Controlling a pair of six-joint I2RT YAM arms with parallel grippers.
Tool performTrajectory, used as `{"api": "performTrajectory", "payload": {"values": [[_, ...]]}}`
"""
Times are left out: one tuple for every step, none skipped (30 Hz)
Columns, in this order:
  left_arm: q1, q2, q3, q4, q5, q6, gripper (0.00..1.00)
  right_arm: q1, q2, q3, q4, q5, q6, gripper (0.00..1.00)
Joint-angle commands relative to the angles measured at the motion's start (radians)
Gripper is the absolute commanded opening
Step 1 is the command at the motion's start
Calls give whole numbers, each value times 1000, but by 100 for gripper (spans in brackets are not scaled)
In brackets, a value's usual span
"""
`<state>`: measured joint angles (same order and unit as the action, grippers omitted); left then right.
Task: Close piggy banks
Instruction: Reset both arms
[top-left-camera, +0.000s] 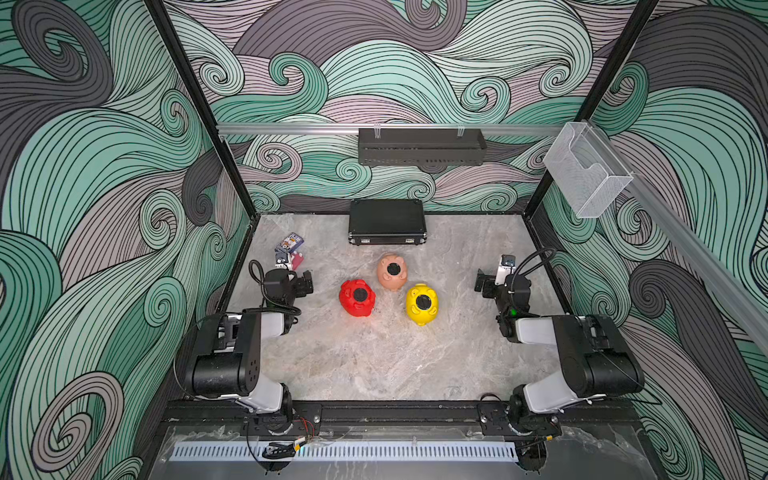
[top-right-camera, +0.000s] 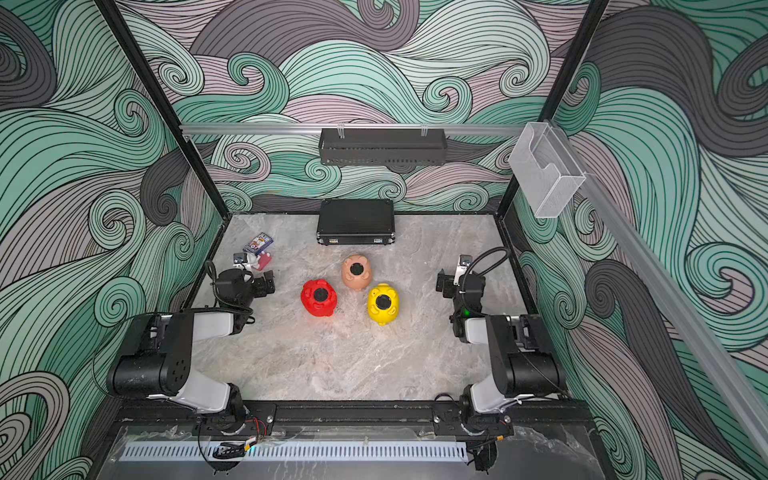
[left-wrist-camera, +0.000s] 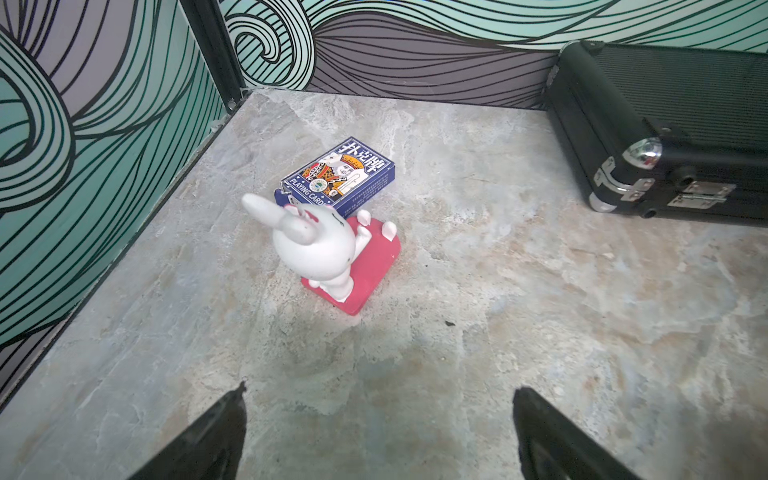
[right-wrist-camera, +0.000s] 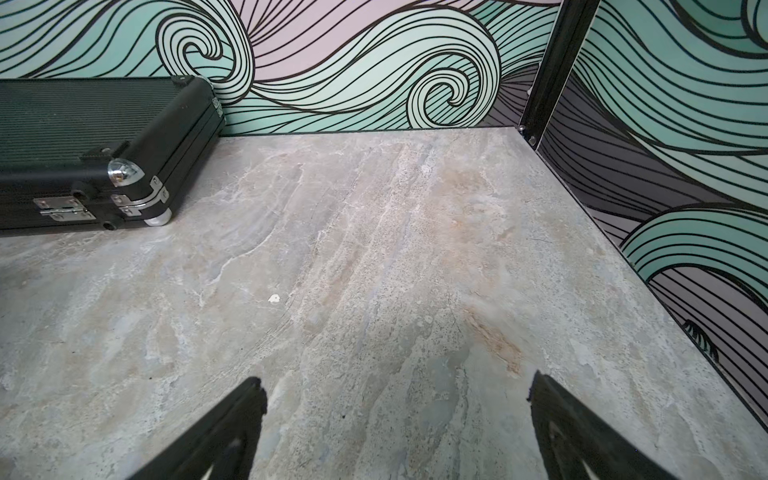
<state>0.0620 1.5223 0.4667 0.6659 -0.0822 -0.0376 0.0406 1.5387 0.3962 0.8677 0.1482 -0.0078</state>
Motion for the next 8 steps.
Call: {"api": "performTrajectory", "payload": {"values": [[-2, 4, 6, -2, -9, -9, 99, -2, 9, 19, -31, -29, -2, 100], [-2, 3, 6, -2, -9, -10, 98, -10, 11, 23, -34, -61, -5, 100], [-2, 3, 5, -1, -8, -9, 99, -13, 11, 26, -42, -76, -10, 100], [-3, 3, 5, -2, -8, -10, 99, -13, 8, 26, -47, -78, -11, 99], [-2, 3, 6, -2, -10, -9, 99, -13, 6, 17, -32, -78, -14, 100], [-2, 4, 5, -2, -10, -10, 99, -13, 4, 5, -10, -80, -14, 100], [-2, 4, 6, -2, -10, -9, 99, -13, -5, 1, -11, -83, -16, 100], [-3, 3, 4, -2, -9, -10, 98, -11, -1, 10, -20, -81, -15, 99]]}}
